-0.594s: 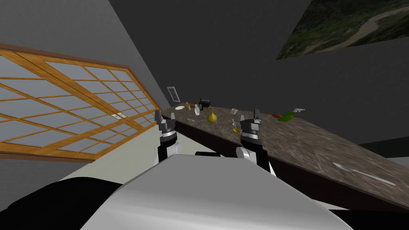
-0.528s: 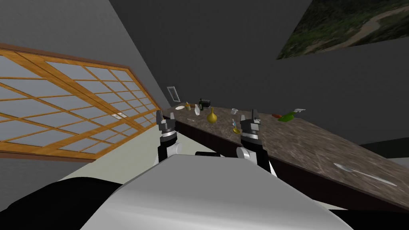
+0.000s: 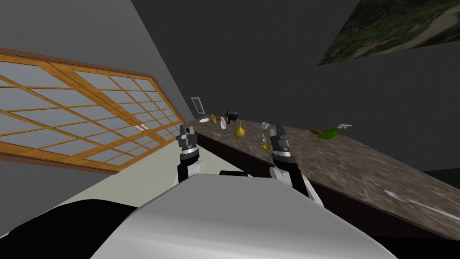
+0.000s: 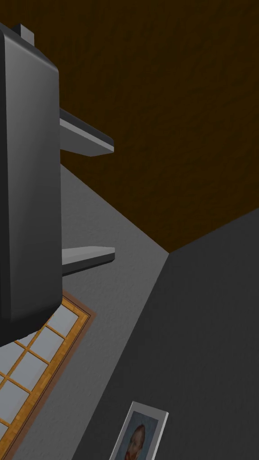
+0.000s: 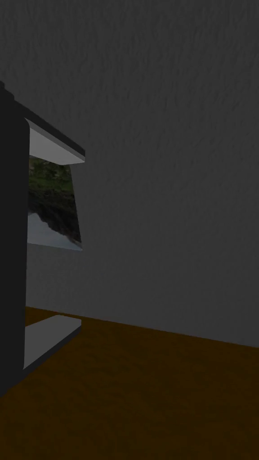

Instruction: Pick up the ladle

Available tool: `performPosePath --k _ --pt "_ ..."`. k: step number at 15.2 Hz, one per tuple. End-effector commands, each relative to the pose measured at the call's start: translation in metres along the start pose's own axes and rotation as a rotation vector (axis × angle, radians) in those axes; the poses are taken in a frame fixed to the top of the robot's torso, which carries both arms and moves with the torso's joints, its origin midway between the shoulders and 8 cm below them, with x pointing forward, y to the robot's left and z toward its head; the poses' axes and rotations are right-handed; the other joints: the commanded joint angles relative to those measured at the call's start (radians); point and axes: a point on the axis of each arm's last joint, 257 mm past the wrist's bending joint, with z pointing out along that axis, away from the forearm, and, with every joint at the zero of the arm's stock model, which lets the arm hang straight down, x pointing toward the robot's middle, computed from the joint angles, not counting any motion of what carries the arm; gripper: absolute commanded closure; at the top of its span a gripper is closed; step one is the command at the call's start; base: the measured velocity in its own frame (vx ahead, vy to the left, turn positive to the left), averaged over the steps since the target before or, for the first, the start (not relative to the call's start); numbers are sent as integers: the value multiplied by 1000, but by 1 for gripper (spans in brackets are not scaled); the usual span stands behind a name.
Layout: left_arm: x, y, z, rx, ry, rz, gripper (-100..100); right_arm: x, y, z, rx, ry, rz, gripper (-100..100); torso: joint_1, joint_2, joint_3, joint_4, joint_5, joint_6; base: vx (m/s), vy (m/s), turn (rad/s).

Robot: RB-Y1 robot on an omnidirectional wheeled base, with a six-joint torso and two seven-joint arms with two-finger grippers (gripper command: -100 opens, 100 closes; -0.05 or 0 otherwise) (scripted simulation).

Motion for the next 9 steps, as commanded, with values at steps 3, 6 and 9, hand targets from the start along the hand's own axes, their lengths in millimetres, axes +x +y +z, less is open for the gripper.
performPosePath --k 3,6,9 --pt "0 0 0 0 0 0 0 10 1 -3 -48 96 -159 -100 0 0 0 0 0 0 -32 -35 107" --pt "0 0 0 0 0 0 0 17 0 -5 -74 144 -244 -100 -1 1 0 0 0 0 -38 -46 128" --pt "0 0 0 0 0 0 0 23 -1 -7 -102 191 -327 -100 -2 1 0 0 0 0 -35 -51 100"
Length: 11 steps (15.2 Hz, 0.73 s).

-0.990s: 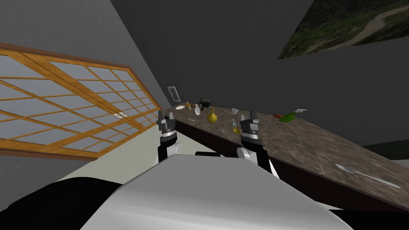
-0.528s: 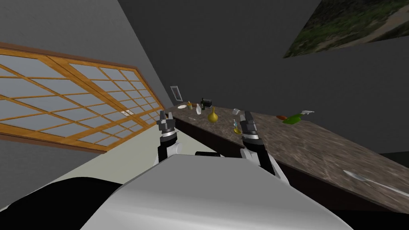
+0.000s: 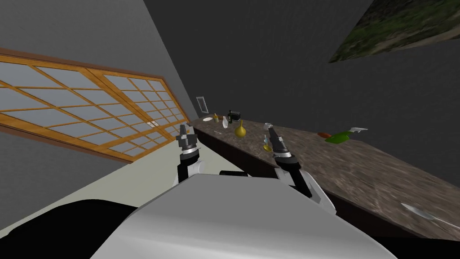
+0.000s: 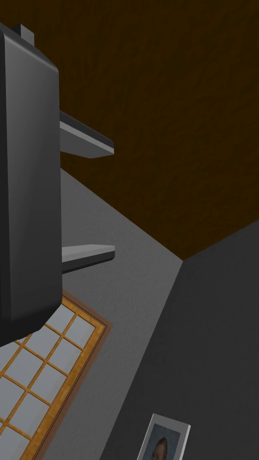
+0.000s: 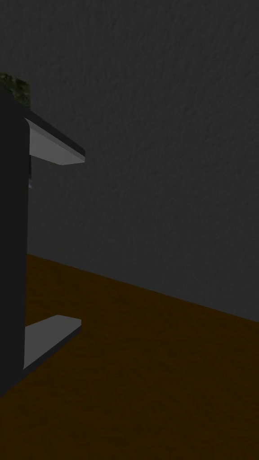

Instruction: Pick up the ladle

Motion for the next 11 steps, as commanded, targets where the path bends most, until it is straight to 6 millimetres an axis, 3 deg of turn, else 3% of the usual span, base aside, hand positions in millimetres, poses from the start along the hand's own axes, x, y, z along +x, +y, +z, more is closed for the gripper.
performPosePath --k 1,11 --pt "0 0 0 0 0 0 0 6 1 -2 -35 50 -89 -100 0 0 0 0 0 0 -25 -34 108" --pt "0 0 0 0 0 0 0 33 -3 -14 -146 220 -378 -100 0 0 0 0 0 0 -32 -45 117"
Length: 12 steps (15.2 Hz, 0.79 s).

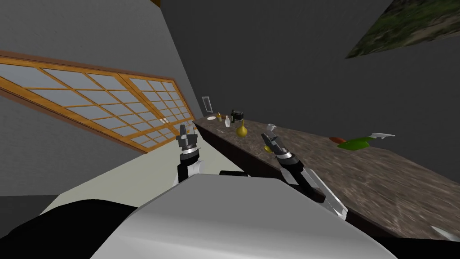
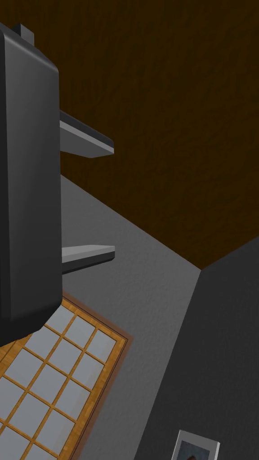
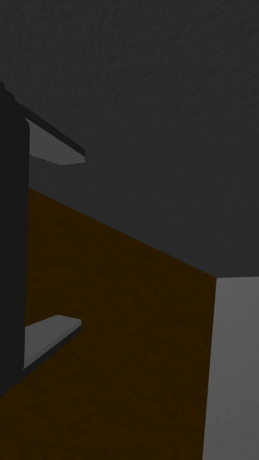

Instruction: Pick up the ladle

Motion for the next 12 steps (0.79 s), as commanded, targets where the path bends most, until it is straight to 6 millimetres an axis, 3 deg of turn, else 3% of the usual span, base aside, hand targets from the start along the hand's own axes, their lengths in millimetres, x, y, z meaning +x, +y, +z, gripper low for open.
performPosePath --k 1,12 --pt "0 0 0 0 0 0 0 9 0 -4 -44 50 -87 -100 0 0 0 0 0 0 -41 -46 149" --pt "0 0 0 0 0 0 0 49 -5 -24 -186 247 -380 -100 0 -1 -1 0 0 0 -33 -42 116"
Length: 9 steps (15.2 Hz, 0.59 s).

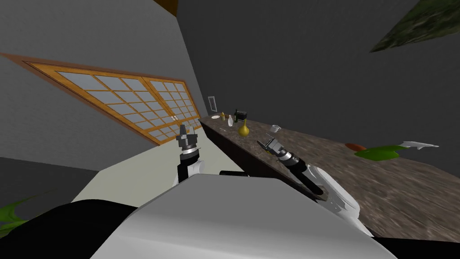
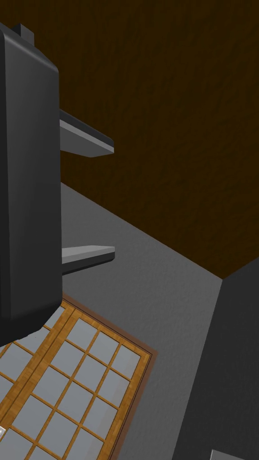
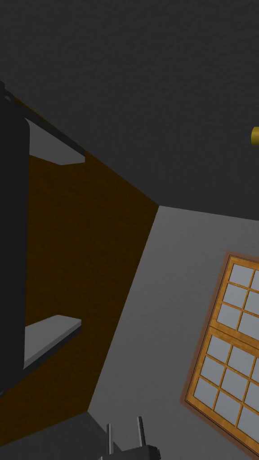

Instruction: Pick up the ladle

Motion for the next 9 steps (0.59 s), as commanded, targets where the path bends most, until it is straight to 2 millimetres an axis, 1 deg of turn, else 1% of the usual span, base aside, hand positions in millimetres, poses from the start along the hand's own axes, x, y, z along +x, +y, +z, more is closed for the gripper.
performPosePath --k 1,2,3,5,6,7,8,9 --pt "0 0 0 0 0 0 0 8 2 -1 -24 33 -45 -100 0 0 0 0 0 0 -31 -37 82" --pt "0 0 0 0 0 0 0 15 2 -8 -63 66 -102 -100 0 0 0 0 0 0 -41 -44 138" --pt "0 0 0 0 0 0 0 19 3 -8 -68 81 -116 -100 0 0 0 0 0 0 -46 -52 182" --pt "0 0 0 0 0 0 0 23 4 -8 -75 98 -133 -100 -1 0 0 0 0 0 -25 -36 43" --pt "0 0 0 0 0 0 0 32 3 -16 -118 137 -193 -100 0 0 0 0 0 1 -29 -26 159" --pt "0 0 0 0 0 0 0 36 4 -16 -123 150 -205 -100 0 0 0 0 0 0 -36 -39 196" --pt "0 0 0 0 0 0 0 40 4 -17 -128 164 -218 -100 0 0 0 0 0 0 -30 -39 66" --pt "0 0 0 0 0 0 0 47 2 -25 -169 197 -269 -100 0 0 0 0 0 0 -45 -47 143"
